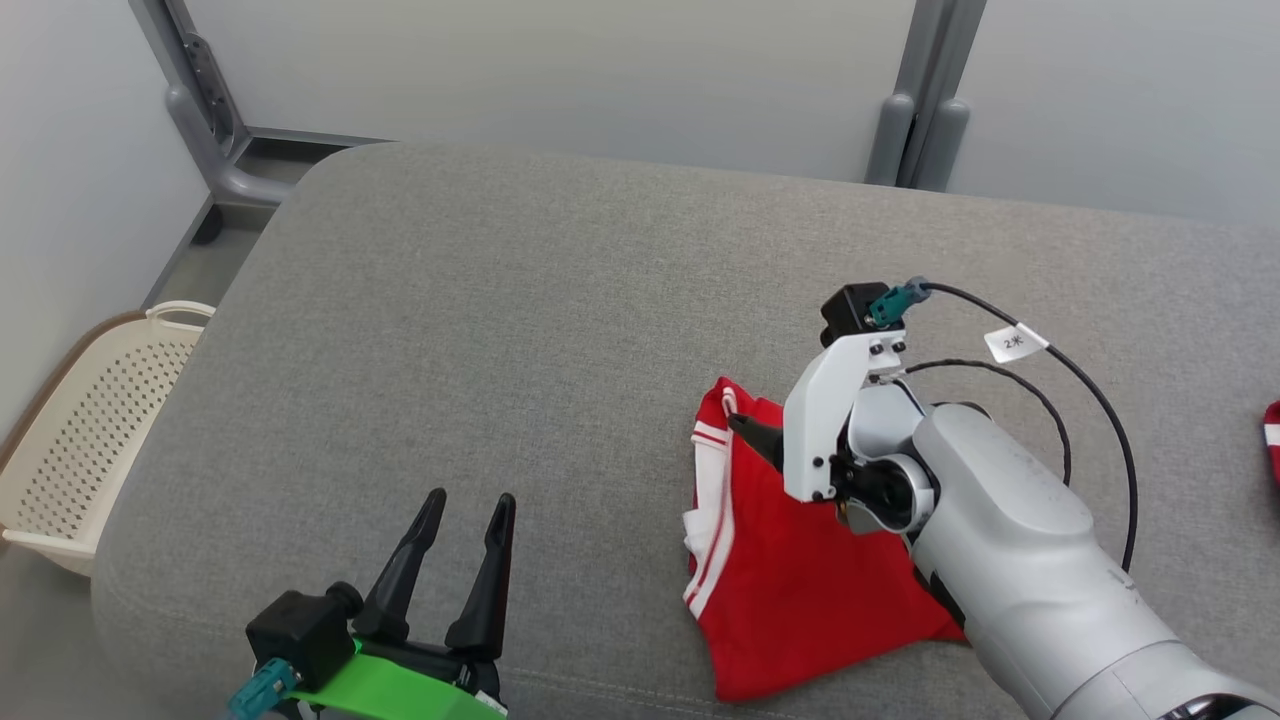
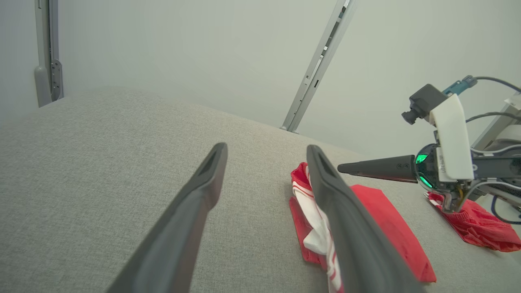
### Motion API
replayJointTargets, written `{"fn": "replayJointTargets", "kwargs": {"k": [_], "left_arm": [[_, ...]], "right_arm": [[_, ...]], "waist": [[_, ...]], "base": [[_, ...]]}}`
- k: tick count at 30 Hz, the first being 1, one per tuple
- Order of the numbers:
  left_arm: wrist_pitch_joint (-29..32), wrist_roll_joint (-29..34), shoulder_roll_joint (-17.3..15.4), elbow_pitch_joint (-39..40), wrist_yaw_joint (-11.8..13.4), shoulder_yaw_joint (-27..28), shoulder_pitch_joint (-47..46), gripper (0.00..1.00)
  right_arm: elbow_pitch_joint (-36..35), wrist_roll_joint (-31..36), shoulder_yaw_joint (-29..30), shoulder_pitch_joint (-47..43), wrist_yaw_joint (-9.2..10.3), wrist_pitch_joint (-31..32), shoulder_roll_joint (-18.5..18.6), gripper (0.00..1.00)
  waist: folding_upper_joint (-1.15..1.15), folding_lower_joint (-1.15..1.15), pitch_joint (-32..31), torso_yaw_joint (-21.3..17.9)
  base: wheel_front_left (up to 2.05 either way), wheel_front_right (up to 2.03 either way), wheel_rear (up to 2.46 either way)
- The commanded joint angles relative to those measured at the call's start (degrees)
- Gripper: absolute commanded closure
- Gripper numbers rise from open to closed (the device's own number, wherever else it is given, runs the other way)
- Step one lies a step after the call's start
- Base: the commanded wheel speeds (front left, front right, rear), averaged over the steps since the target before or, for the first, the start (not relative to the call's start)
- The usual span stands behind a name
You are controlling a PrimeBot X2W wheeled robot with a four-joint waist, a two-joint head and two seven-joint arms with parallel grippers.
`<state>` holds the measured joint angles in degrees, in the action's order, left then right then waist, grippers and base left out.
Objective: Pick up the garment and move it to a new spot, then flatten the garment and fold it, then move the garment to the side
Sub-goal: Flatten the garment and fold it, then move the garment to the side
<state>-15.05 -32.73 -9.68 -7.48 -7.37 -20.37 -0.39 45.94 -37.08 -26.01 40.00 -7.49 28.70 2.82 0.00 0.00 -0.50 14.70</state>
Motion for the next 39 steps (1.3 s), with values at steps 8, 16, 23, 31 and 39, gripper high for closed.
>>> {"fn": "replayJointTargets", "kwargs": {"k": [8, 16, 23, 31, 39], "left_arm": [[-0.1, -0.1, 0.0, 0.7, -0.1, 0.6, 1.2, 0.00], [-0.1, 0.4, 0.1, 1.3, -0.1, 0.2, 2.3, 0.00], [-0.1, 1.2, 0.0, 1.9, -0.1, 0.9, 3.0, 0.00], [0.0, 2.2, -1.5, 2.7, -0.1, 1.0, 1.4, 0.00], [1.2, 2.9, -2.2, 4.4, 0.4, 0.7, -0.6, 0.00]], "right_arm": [[1.5, -0.2, -0.3, 4.2, 0.00, -4.5, 0.1, 0.00], [-2.0, -0.8, 0.1, 1.0, 0.00, -5.7, 4.9, 0.00], [-9.3, -4.0, -1.8, -5.0, 0.00, -4.3, 12.4, 0.00], [-12.8, -6.4, -2.2, -9.6, 0.00, -4.5, 17.7, 0.00], [-9.6, -7.3, -1.2, -9.4, 0.00, -5.7, 17.8, 0.00]], "waist": [[0.00, 0.00, -0.9, -2.2], [0.00, 0.00, -1.1, -5.3], [0.00, 0.00, -0.1, -8.3], [0.00, 0.00, 2.4, -9.1], [0.00, 0.00, 5.7, -6.4]], "base": [[0.00, 0.00, 0.00], [0.00, 0.00, 0.00], [0.00, 0.00, 0.00], [0.00, 0.00, 0.00], [0.00, 0.00, 0.00]]}}
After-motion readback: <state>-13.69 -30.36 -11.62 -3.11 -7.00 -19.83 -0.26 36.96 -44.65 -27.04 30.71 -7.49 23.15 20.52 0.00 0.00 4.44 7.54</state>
